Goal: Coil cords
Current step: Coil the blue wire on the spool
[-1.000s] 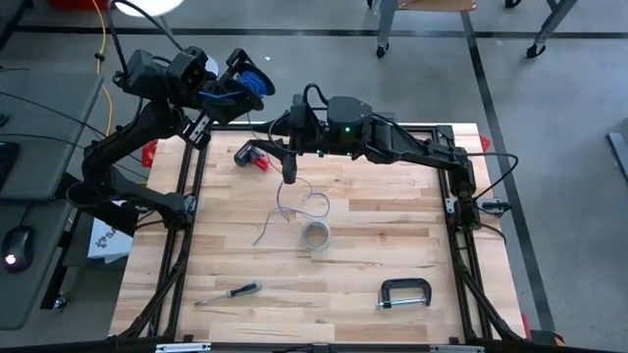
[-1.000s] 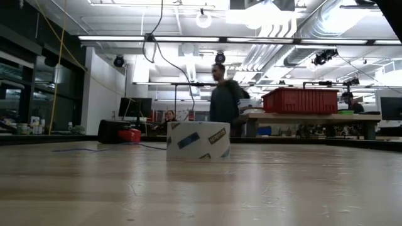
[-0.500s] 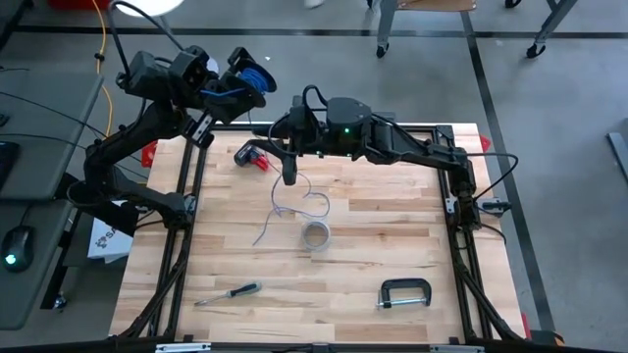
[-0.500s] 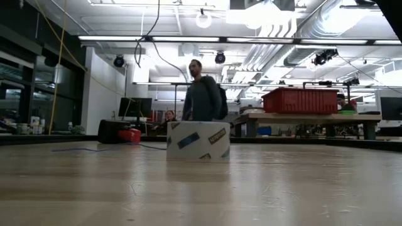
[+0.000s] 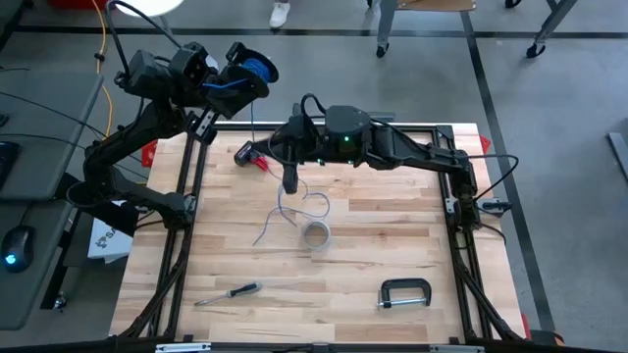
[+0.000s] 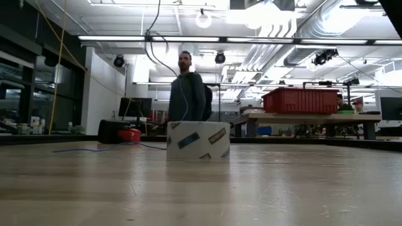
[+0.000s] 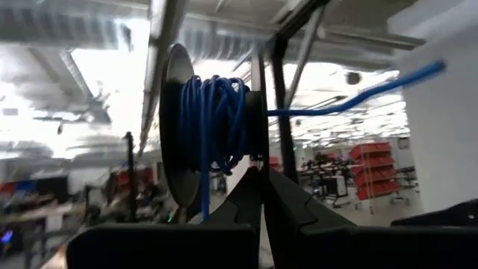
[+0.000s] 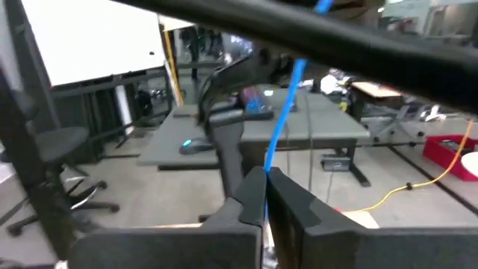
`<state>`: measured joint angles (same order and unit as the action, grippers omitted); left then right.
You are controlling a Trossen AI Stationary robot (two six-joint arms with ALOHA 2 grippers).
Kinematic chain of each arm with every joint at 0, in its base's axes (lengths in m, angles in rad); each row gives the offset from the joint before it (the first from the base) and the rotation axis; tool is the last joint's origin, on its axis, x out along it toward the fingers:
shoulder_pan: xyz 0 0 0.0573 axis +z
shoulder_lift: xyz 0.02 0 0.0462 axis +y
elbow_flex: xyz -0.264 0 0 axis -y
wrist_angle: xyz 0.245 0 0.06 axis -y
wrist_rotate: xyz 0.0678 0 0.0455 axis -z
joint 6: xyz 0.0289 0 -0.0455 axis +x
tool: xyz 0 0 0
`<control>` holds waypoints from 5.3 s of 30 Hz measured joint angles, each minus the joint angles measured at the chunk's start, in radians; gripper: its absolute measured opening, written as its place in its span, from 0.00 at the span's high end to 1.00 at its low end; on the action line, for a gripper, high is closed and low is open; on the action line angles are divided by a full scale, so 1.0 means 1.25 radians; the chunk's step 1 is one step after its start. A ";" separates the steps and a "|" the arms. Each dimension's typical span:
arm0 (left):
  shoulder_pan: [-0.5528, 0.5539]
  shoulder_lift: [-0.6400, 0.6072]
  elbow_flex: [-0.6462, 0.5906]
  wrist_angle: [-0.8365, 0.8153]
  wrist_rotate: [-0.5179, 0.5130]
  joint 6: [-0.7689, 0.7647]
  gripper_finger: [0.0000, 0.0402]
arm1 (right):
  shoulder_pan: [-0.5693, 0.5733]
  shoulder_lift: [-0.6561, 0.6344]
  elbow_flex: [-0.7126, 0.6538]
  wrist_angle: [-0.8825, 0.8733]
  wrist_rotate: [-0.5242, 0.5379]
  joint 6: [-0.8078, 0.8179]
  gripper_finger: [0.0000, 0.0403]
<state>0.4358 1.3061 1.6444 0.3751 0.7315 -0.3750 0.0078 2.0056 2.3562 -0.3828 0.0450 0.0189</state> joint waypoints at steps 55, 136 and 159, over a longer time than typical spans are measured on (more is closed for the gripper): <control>-0.174 0.066 0.000 -0.130 0.201 -0.941 1.00 | -0.003 -0.173 -0.001 -0.155 -0.059 -0.196 1.00; -0.074 0.114 0.059 0.296 0.077 -0.675 1.00 | -0.001 -0.069 0.000 -0.012 0.057 -0.080 0.61; -0.074 0.114 0.059 0.297 0.059 -0.649 1.00 | 0.005 -0.052 0.000 0.041 0.048 -0.055 0.93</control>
<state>0.3439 1.4490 1.7184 0.7460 0.8051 -1.1858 0.0139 1.9401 2.3562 -0.3313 0.1051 -0.0503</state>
